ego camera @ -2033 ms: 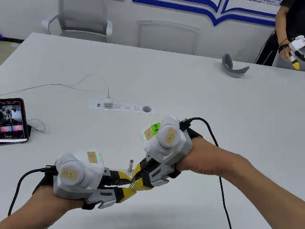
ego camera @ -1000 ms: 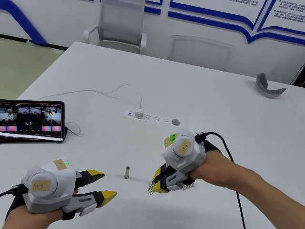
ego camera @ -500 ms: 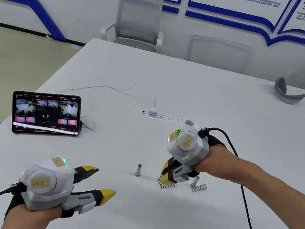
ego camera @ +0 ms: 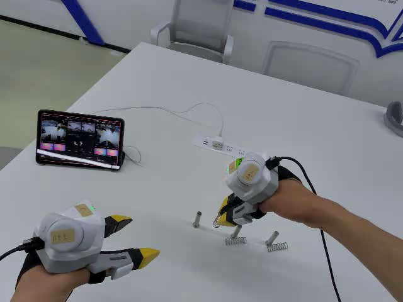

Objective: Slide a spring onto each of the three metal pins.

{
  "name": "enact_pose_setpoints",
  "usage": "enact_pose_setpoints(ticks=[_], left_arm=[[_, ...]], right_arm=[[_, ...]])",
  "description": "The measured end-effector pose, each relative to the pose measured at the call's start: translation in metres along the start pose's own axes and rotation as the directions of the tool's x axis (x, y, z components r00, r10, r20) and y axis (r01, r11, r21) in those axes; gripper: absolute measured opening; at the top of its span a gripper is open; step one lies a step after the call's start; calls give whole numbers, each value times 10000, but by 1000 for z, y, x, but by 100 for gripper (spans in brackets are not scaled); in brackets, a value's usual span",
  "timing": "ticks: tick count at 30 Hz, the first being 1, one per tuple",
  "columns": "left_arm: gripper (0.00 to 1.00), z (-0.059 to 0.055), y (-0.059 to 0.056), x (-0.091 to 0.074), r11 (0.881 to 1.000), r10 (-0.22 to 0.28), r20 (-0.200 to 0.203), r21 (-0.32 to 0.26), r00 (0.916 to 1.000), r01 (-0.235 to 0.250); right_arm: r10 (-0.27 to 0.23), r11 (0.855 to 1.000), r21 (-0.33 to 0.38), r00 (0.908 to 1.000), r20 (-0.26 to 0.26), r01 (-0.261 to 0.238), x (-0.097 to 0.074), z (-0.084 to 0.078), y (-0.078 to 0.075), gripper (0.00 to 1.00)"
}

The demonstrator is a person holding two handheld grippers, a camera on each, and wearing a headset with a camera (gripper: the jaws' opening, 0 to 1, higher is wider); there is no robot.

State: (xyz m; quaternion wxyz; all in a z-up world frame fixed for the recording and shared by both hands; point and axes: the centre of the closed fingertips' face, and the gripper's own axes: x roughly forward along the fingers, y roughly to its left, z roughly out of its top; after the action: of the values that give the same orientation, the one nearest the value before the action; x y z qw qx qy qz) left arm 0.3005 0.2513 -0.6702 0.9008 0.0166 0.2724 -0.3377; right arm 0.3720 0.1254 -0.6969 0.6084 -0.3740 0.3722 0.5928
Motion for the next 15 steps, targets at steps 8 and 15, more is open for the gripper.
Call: enact_pose_setpoints(ticks=[8,15], left_arm=[[56,-5,2,-5,9998,115,16,-187,9999,-115],[56,-9,-1,-6,9996,82,-42,-286,10000,-83]], right_arm=[[-118,9998,-179,9998,-145,115,16,4,-12,12],[-389,9992,-13,9992,-94,389,23,8,-25,12]])
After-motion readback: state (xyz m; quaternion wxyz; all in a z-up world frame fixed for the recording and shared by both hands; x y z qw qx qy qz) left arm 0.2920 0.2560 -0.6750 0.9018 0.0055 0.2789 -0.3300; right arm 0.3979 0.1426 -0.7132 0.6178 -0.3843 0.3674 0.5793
